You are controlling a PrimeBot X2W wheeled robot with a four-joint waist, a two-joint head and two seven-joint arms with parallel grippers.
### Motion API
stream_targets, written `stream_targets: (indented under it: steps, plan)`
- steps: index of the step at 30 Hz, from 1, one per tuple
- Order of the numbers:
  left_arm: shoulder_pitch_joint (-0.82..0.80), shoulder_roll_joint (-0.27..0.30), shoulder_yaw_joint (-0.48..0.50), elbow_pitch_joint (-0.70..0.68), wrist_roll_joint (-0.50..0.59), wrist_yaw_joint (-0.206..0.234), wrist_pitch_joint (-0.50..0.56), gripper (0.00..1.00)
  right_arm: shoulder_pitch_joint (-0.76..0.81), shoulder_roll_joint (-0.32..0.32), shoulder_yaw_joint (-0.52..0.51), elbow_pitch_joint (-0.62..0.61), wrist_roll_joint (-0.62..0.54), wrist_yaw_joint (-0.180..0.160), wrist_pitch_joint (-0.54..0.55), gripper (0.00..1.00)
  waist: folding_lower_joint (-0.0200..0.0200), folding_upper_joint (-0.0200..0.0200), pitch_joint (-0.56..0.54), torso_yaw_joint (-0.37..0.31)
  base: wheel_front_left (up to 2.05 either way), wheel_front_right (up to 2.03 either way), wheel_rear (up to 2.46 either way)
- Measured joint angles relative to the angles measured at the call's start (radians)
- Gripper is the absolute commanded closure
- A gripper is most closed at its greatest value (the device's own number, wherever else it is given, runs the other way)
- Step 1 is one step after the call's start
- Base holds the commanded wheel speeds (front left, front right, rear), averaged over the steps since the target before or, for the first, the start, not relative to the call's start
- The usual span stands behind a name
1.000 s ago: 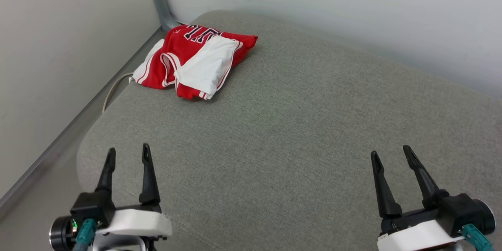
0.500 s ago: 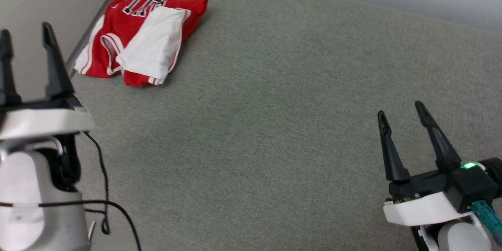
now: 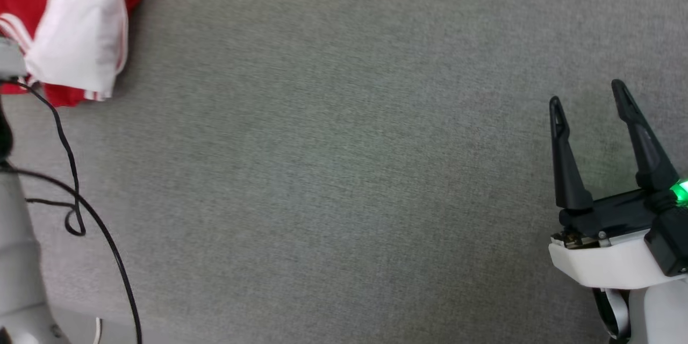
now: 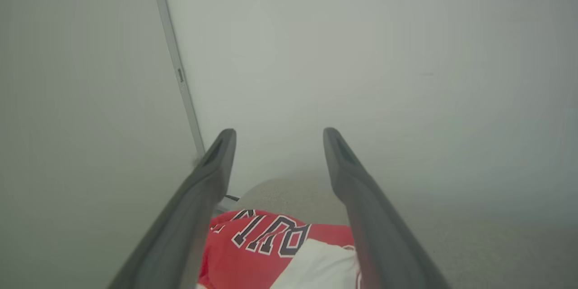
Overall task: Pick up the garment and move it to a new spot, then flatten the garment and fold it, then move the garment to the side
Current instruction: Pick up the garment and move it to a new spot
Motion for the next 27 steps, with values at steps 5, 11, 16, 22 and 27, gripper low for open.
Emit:
stream_targets:
  steps: [5,11,16,22,27]
  plan:
    - [-0.078,0.118,-0.11,0.113,-0.171,-0.003,0.213,0.0,-0.009,-0.008,-0.007,-0.027,-0.002,0.0,0.0,0.0,0.0,0.0,0.053,-0.026,0.0,0.0,0.0]
    - [-0.113,0.232,-0.21,0.213,-0.405,-0.003,0.567,0.0,-0.023,-0.019,-0.009,-0.044,-0.003,0.0,0.0,0.0,-0.0001,0.0,0.094,-0.038,0.0,0.0,0.0]
    - [-0.114,0.287,-0.278,0.254,-0.533,-0.003,0.793,0.0,-0.035,-0.021,-0.008,-0.052,-0.009,0.0,0.0,0.0,-0.0002,0.0,0.117,-0.049,0.0,0.0,0.0]
    - [-0.109,0.298,-0.352,0.297,-0.594,-0.003,0.904,0.0,-0.038,-0.02,-0.007,-0.054,-0.01,0.0,0.0,0.0,-0.0003,0.0,0.14,-0.06,0.0,0.0,0.0]
    - [-0.129,0.294,-0.407,0.337,-0.612,0.0,0.899,1.0,-0.042,-0.02,0.008,-0.045,-0.01,0.0,0.0,0.0,-0.0006,0.0001,0.144,-0.072,0.0,0.0,0.0]
